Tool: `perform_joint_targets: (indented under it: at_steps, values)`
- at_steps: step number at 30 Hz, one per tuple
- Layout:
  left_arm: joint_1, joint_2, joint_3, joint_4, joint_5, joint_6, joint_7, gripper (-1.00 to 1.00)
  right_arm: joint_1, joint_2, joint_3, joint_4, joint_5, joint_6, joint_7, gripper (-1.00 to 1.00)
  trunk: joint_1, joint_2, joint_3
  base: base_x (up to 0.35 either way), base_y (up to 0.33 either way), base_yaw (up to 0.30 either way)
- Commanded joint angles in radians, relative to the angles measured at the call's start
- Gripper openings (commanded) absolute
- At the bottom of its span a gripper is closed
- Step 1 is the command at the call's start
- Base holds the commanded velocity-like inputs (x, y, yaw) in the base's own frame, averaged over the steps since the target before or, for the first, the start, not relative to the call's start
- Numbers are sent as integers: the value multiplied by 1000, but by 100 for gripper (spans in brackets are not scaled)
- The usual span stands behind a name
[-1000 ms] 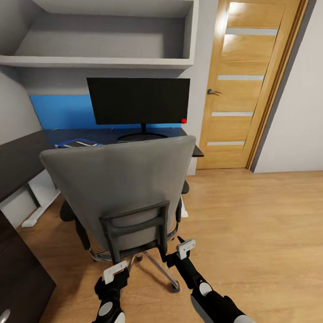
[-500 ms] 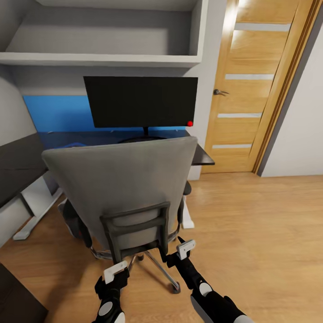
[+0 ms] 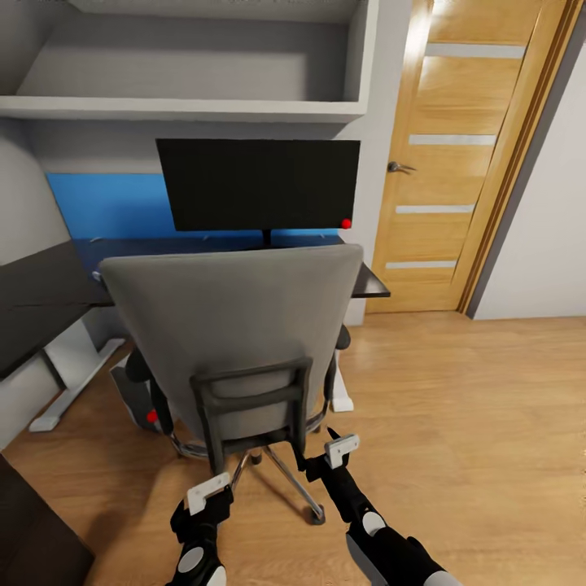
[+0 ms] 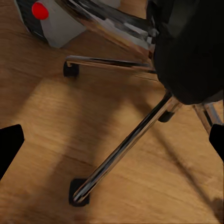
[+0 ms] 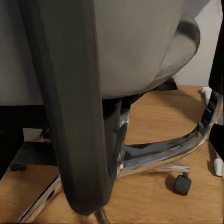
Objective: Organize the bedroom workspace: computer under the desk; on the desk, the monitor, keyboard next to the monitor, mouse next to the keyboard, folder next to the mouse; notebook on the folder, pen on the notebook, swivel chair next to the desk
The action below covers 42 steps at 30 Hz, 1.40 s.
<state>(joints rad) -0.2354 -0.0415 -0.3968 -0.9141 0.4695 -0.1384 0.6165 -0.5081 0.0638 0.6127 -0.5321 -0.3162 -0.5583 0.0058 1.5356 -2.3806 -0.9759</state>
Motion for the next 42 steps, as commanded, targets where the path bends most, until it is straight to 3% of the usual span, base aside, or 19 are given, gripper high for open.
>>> perform_joint_targets:
  at_steps: [1,25,27,33,36,38,40,42]
  values:
    - [-1,1,-4,0,10,-7,5,100,-1,0,6,1,-11,-5,0,100,-1,0,-1,-307,0,0]
    - [-1,5,-4,16,15,-7,5,100,-1,1,6,23,-13,-5,-2,100,-1,0,-1,-333,0,0]
    - [-1,5,-4,32,16,-8,5,100,-1,1,6,30,-14,-5,-2,100,-1,0,-1,-254,0,0]
    - [-1,6,-7,182,15,-17,6,100,-1,-1,0,101,-21,-5,-4,100,-1,0,-1,-73,0,0]
    - [-1,6,-7,273,16,-87,6,100,-1,0,-7,217,-57,-23,-4,100,-12,21,9,-11,0,0]
    - [-1,6,-7,317,16,-132,4,100,-1,1,-10,262,-97,-45,-3,100,-20,35,15,-5,0,0]
    - [-1,6,-6,377,17,-167,3,100,-1,2,-10,336,-173,-73,-1,100,-28,49,21,-2,0,0]
    - [-1,7,-5,414,17,-177,2,100,-1,3,-10,380,-204,-81,0,100,-35,63,27,0,0,0]
